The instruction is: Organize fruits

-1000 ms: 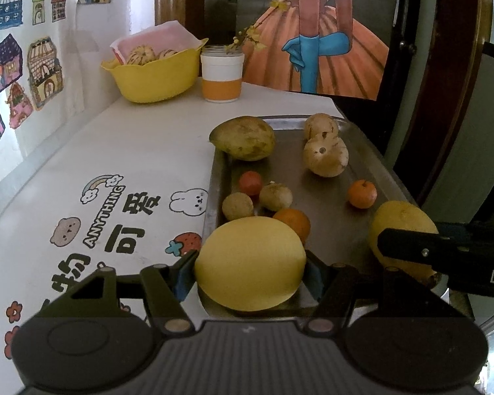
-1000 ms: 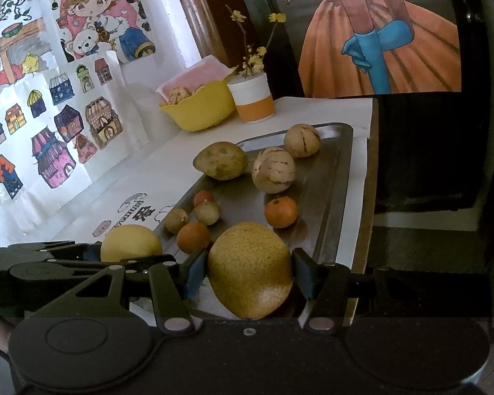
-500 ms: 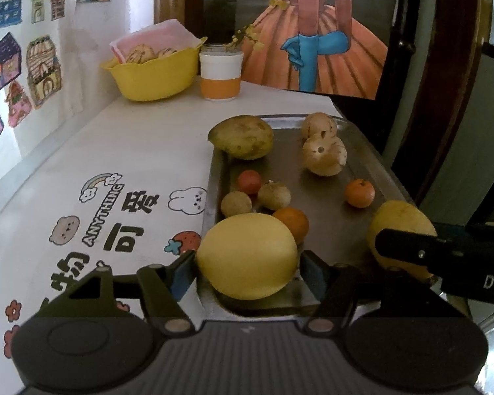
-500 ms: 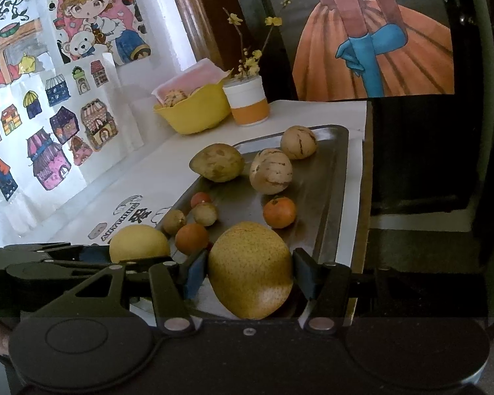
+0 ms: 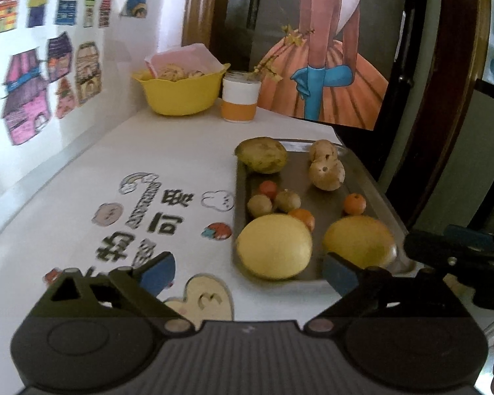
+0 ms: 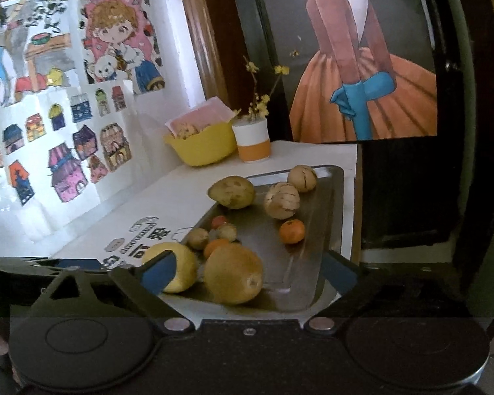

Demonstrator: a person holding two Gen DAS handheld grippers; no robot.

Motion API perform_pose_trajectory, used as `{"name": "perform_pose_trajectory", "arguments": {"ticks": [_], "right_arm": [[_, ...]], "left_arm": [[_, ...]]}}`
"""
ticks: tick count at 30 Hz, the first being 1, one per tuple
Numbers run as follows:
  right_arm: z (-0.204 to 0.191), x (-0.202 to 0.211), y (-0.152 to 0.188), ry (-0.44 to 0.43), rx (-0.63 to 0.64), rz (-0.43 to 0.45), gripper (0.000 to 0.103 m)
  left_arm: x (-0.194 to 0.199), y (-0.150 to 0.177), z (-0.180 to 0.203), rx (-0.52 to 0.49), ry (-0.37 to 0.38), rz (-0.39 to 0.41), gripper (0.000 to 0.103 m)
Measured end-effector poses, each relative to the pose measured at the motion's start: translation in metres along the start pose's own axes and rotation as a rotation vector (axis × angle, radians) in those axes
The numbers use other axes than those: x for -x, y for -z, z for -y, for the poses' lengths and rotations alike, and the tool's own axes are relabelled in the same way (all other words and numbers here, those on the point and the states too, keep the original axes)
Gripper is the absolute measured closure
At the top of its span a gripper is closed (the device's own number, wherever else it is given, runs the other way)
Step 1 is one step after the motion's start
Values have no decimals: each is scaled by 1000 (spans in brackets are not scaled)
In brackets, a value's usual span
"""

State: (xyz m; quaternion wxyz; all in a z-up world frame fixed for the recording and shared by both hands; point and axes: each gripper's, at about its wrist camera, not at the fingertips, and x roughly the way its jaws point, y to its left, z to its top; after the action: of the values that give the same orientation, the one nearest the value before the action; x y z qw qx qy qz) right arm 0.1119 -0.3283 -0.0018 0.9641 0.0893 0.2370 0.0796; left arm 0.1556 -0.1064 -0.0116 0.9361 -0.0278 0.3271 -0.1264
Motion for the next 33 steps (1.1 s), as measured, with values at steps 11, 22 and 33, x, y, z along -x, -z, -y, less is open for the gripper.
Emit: {"name": "perform_pose_trajectory", "arguments": {"ticks": [11,22,33], "right_arm": [[-48,65,43,74,58,69,1],[-66,83,66,103,39,84,1],[-64,83,67,111,29,83,1]], "left_arm": [[71,41,-31,19,-47,61,1],[105,73,-57,53,-93,102,1],[106,74,-59,61,-96,101,1]]}}
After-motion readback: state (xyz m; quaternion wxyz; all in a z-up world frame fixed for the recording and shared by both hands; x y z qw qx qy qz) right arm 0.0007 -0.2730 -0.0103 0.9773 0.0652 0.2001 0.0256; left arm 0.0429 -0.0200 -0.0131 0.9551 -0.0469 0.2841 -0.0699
